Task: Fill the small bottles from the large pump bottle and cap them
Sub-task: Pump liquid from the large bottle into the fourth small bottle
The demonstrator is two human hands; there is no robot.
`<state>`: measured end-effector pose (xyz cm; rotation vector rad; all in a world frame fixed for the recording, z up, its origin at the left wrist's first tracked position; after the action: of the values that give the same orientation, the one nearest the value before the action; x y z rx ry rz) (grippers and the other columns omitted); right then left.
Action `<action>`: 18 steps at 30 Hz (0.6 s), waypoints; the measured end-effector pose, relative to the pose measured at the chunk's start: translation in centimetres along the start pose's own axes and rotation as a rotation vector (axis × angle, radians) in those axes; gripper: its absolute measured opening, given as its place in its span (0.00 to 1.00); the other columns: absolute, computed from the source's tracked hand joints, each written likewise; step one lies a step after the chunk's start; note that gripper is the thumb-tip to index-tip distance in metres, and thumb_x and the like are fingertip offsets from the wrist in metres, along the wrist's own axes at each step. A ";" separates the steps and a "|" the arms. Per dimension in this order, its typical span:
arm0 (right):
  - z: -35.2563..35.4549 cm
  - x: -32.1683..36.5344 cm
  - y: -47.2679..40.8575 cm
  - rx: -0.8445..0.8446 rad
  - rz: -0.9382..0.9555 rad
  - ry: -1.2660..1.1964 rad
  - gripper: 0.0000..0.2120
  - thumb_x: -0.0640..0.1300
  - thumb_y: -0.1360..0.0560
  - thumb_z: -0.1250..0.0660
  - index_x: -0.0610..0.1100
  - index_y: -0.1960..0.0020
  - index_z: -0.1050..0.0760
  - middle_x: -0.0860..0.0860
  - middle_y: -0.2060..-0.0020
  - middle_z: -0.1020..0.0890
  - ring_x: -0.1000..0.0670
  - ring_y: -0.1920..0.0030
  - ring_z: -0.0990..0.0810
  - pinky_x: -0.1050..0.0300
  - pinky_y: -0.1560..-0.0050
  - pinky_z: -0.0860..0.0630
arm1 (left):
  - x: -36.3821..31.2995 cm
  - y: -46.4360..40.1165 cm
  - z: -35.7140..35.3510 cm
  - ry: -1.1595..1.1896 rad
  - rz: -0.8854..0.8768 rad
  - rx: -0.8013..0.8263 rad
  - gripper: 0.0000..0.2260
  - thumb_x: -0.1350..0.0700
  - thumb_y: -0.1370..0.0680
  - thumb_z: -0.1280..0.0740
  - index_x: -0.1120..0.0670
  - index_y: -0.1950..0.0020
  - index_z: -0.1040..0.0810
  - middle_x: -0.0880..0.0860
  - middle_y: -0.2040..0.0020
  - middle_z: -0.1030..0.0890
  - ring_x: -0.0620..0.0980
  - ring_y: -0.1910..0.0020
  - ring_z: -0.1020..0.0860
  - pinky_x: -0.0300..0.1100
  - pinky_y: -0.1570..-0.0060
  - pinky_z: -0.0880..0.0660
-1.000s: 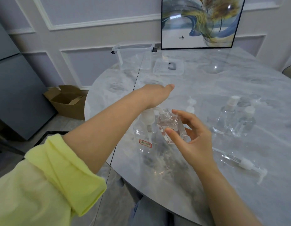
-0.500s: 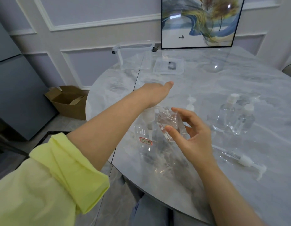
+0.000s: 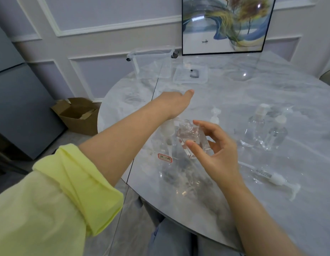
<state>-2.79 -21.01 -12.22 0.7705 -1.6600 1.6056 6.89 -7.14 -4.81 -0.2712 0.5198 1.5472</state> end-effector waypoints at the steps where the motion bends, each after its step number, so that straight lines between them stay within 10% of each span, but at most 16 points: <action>1: 0.0 0.0 0.0 0.003 0.002 0.003 0.20 0.44 0.29 0.22 0.47 0.38 0.19 0.55 0.44 0.16 0.51 0.44 0.17 0.65 0.45 0.23 | 0.0 0.0 0.1 0.010 -0.001 -0.012 0.30 0.37 0.15 0.54 0.53 0.26 0.26 0.57 0.29 0.24 0.57 0.32 0.26 0.52 0.29 0.33; 18: -0.1 0.2 -0.1 0.003 0.006 0.014 0.19 0.46 0.29 0.22 0.51 0.39 0.20 0.56 0.45 0.16 0.50 0.44 0.17 0.61 0.43 0.22 | 0.3 -0.1 -0.3 0.009 0.024 0.013 0.30 0.38 0.15 0.55 0.54 0.29 0.24 0.56 0.32 0.22 0.57 0.32 0.26 0.49 0.34 0.32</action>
<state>-2.78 -20.88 -12.00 0.7544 -1.6516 1.6138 6.96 -7.04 -5.18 -0.2628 0.5424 1.5660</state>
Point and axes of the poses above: each hand's wrist, its own y-axis away from the middle knuckle, its own z-axis out of the back of the hand, x = y × z, the point moved 6 cm from there along -y, towards the middle knuckle
